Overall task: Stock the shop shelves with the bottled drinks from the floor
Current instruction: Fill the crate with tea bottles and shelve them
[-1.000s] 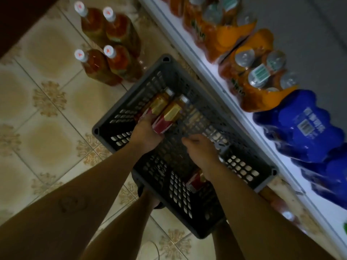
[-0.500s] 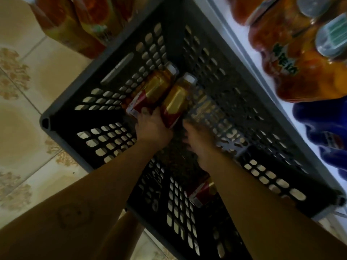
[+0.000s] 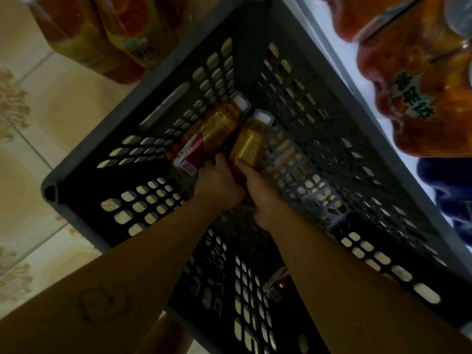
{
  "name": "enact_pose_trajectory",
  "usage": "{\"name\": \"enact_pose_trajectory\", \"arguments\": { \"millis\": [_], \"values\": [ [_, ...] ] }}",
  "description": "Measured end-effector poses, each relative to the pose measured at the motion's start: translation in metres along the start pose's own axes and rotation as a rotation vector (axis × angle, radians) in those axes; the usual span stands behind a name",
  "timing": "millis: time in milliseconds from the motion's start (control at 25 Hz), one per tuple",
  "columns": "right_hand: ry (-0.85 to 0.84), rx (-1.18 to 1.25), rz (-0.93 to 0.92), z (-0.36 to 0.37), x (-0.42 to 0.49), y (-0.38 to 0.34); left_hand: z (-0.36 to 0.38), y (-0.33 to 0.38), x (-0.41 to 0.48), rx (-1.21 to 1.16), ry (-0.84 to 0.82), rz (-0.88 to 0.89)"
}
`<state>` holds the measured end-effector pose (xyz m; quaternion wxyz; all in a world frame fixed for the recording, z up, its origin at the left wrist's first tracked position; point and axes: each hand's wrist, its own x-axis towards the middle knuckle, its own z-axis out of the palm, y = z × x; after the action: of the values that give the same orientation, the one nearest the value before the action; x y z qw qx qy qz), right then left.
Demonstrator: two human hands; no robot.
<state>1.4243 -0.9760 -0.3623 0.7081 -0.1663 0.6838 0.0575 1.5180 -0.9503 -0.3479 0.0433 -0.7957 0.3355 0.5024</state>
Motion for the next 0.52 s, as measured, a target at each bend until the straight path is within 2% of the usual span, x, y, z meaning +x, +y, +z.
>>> {"name": "enact_pose_trajectory", "arguments": {
  "millis": [120, 280, 520],
  "values": [
    [-0.070, -0.010, 0.028, -0.009, -0.013, 0.007, -0.004, 0.004, -0.004, -0.048, -0.011, -0.063],
    [-0.091, 0.166, -0.016, -0.020, -0.061, -0.001, -0.035, 0.008, -0.042, -0.425, -0.150, -0.183],
    [-0.266, 0.416, -0.115, -0.031, -0.194, -0.024, -0.106, 0.036, -0.181, -0.798, -0.286, -0.098]
  ]
}}
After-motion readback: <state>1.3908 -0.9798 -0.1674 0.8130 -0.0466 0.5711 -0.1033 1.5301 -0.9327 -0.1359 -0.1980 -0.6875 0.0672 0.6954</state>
